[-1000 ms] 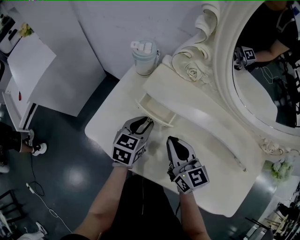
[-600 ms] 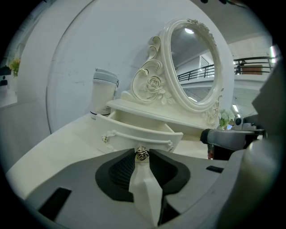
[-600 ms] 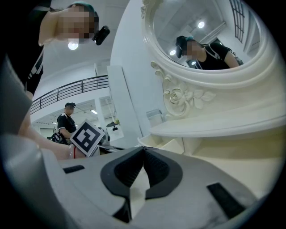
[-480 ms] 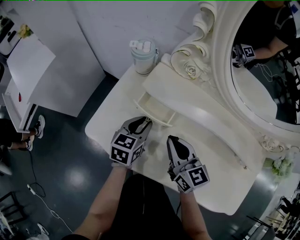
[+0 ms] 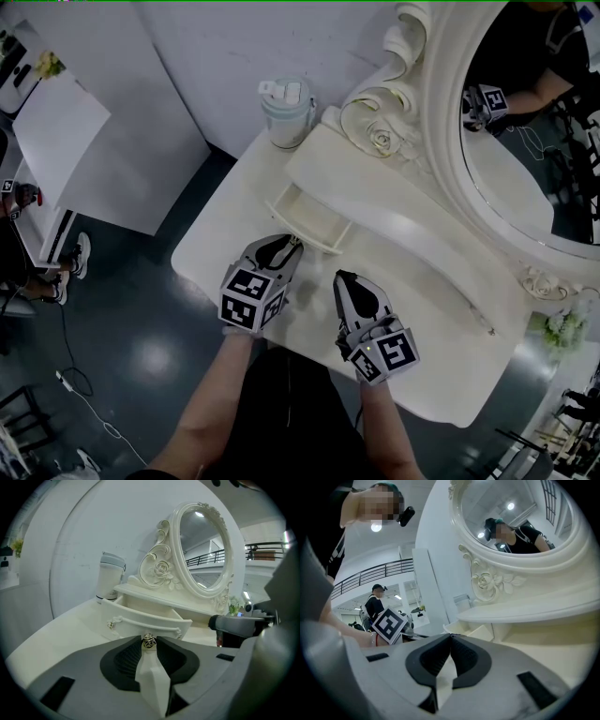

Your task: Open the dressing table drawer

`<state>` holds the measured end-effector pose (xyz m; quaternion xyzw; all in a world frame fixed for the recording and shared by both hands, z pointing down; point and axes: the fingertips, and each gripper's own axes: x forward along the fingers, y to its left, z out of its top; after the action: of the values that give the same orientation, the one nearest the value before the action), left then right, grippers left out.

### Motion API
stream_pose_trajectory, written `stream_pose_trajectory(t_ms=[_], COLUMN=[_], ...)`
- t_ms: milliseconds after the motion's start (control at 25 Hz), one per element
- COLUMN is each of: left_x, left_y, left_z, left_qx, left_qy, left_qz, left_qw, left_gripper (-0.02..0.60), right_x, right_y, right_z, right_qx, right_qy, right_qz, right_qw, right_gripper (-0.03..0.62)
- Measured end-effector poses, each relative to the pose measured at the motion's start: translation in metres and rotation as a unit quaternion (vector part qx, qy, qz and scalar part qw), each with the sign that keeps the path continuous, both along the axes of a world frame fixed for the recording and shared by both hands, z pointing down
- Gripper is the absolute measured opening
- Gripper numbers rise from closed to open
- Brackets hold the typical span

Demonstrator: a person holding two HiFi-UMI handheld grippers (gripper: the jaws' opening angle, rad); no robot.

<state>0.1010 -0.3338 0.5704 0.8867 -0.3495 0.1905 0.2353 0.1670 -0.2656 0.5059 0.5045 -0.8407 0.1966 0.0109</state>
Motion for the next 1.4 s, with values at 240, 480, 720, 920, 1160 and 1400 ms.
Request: stream_pose_trajectory(t_ms=[240, 480, 720, 920, 1160, 1400], left_x=[0.0, -0.004, -0.016, -0.011, 0.006, 0.022], left_y=[0.0, 0.004, 0.009, 0.009, 0.01, 0.009], left_z=[0.0, -0.001, -0.011, -0.035, -0.077, -0.116], left_qx=[0.006, 0.001, 0.021, 0.052, 0.075, 0.1], left_qy=[-0.001, 0.007, -0.003, 0.013, 0.057, 0.081], left_qz=[0.001, -0.007, -0.023, -0.012, 0.015, 0.036], left_qw=[1.0, 0.9999, 0.9995, 0.9985, 0.9954, 0.991], left_gripper=[0.112, 0.121, 0.066, 0.002, 0.0, 0.0], right_x=[0.0, 0.005, 0.012, 0.02, 0.028, 0.037], right_y=[0.0, 0.001, 0.002, 0.001, 0.001, -0.002], right_z=[-0.001, -0.004, -0.013, -0.028, -0.054, -0.083], right_qx=[0.0, 0.0, 0.006, 0.02, 0.038, 0.059], right_qy=[0.0, -0.007, -0.008, -0.003, 0.004, 0.013], right_qz=[0.001, 0.007, 0.015, 0.022, 0.026, 0.027], right_qw=[1.0, 1.0, 1.0, 1.0, 0.999, 0.998], right_gripper=[0.006, 0.006, 0.006, 0.006, 0.005, 0.005])
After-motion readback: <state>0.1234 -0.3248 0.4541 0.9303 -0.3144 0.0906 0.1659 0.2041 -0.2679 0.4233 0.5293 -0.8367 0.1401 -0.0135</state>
